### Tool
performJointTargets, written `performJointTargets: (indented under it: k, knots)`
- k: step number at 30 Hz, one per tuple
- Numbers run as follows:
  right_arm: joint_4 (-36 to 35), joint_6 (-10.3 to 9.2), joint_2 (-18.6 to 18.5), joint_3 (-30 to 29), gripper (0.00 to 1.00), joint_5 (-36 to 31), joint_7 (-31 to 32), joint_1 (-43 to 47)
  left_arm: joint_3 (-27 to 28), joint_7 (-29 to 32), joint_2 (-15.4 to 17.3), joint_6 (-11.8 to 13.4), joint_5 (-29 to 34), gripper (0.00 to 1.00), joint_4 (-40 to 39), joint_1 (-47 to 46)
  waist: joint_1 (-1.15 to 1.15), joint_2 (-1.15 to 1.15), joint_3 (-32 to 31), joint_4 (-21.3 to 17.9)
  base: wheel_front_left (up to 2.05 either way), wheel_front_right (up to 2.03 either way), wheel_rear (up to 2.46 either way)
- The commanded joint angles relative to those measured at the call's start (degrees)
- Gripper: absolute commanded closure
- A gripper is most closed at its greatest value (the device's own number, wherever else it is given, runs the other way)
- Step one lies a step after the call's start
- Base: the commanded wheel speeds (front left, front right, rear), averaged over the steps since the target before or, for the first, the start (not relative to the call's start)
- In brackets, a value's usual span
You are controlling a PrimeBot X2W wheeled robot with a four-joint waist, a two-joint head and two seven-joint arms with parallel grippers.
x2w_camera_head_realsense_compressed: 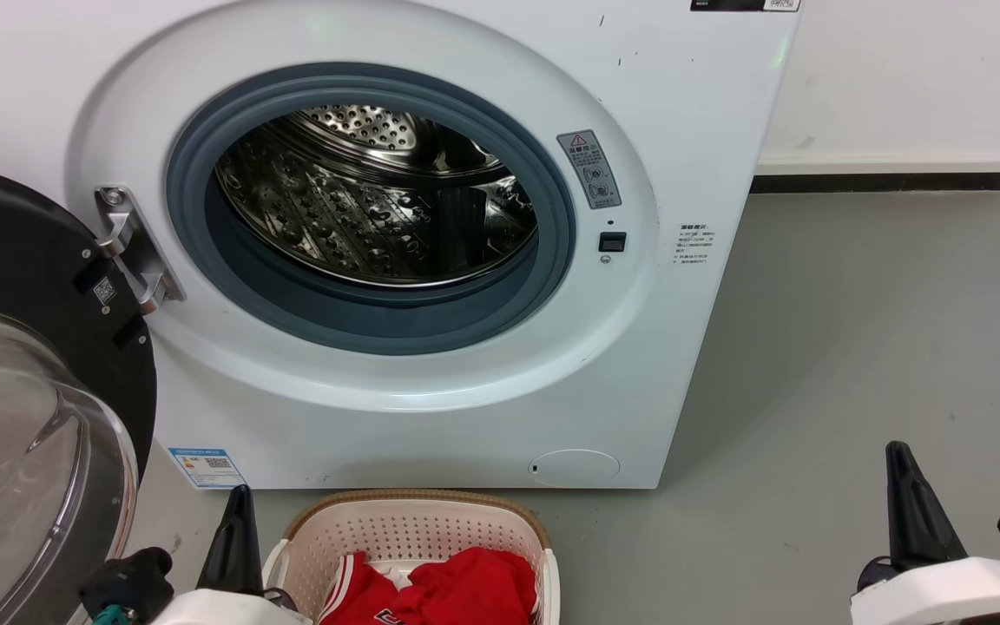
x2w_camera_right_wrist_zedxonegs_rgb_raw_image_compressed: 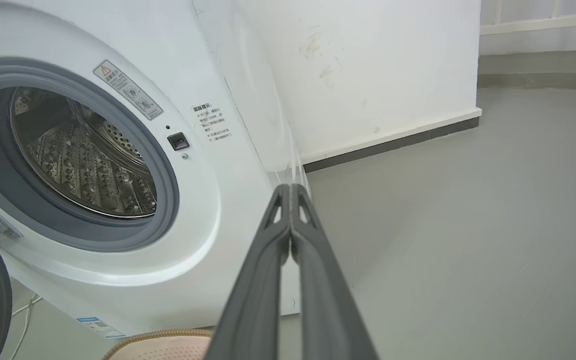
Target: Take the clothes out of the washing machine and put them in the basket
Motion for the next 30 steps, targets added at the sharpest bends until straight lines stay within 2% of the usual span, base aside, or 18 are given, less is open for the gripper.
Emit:
performJointTargets:
  k: [1,30]
  knots:
    - [-0.5,-0.01,-0.2,0.0,1.00,2.6,0.5,-2.0,0.3,0.4,0.1,-0.3,-2.3,1.00,-0.6,-1.8,0.00,0.00,0.0,0.0,0.00,0.00,0.00]
    - [2.0,-0.02,-0.3,0.0,1.00,29.8,6.5,-5.1,1.6,6.4,0.0,-2.1,-27.7,1.00,1.4,-5.3,0.00,0.00,0.2,0.3,0.00,0.00,0.00]
